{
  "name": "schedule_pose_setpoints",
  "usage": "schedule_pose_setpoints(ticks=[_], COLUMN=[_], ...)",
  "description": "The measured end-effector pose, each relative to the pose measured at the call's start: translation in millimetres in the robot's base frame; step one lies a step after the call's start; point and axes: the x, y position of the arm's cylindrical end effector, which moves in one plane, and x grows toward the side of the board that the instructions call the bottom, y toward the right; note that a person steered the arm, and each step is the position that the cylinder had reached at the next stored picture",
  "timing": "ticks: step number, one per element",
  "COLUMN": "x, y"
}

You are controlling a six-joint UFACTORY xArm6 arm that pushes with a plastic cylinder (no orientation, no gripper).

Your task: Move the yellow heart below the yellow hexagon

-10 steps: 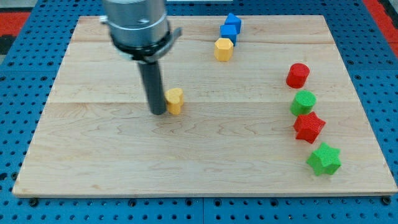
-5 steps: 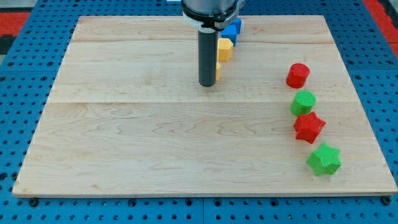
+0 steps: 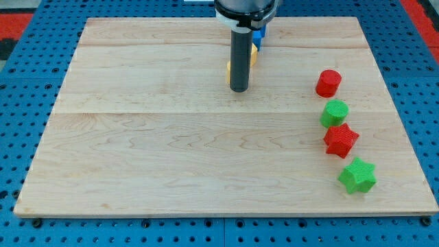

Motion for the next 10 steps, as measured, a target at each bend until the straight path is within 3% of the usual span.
schedule_pose_setpoints(ticks=[2, 3, 4, 8, 10], x=[17.7, -9.3, -28.1, -11.6, 38.9], y=[-5.6, -60.4, -45.9, -2.1, -12.0])
